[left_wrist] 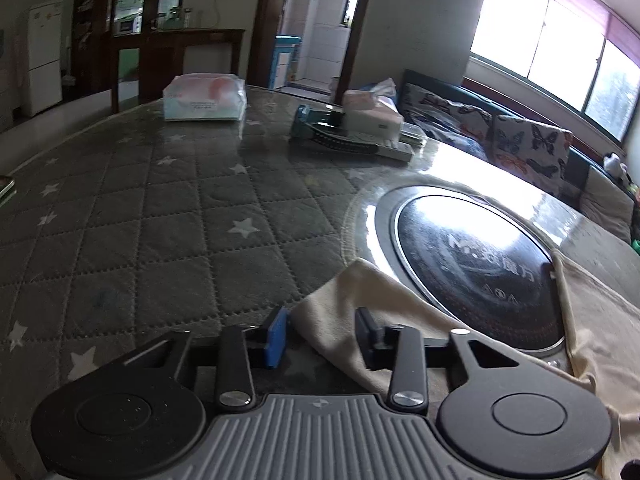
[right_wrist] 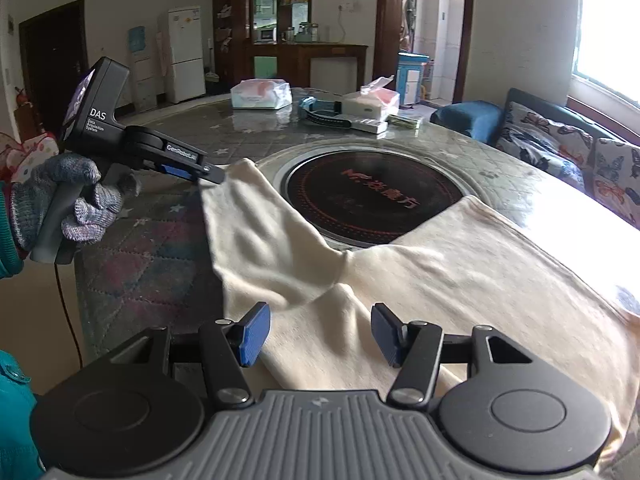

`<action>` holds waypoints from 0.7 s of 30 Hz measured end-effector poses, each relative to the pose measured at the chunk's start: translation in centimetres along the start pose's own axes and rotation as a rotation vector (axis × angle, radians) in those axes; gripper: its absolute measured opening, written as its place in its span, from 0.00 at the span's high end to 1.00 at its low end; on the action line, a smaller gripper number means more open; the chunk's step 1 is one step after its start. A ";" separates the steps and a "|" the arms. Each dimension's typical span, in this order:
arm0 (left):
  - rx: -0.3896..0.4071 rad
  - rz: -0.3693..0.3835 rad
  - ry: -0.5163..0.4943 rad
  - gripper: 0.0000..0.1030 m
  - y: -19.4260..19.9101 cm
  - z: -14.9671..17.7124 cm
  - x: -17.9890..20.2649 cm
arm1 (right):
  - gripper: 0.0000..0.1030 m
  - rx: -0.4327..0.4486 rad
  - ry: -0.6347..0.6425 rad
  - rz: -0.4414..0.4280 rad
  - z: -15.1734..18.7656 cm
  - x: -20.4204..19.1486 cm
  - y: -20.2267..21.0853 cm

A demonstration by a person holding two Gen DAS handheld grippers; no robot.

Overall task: Fold clothes
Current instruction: 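Grasp the other sleeve with the left gripper and lift it, then fold the held sleeve over the body with the left gripper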

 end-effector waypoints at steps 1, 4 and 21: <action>0.002 -0.004 0.014 0.77 0.1 0.0 -0.2 | 0.45 0.003 -0.008 0.003 0.1 0.1 0.1; 0.001 -0.001 0.040 0.91 0.2 -0.2 -0.6 | 0.45 0.017 -0.037 0.020 0.4 0.6 0.7; 0.096 0.547 -0.324 0.95 8.4 -0.1 18.3 | 0.46 0.081 -0.330 0.198 4.8 7.2 6.1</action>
Point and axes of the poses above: each gripper's, at about its wrist camera, not at the fingertips, and y roughly against the way its jaws point, x to its right, z to its underside, the point moved 4 cm from there along -y, roughly the way its jaws point, and after that the axes turned 7 degrees about z, right-handed, at the moved point
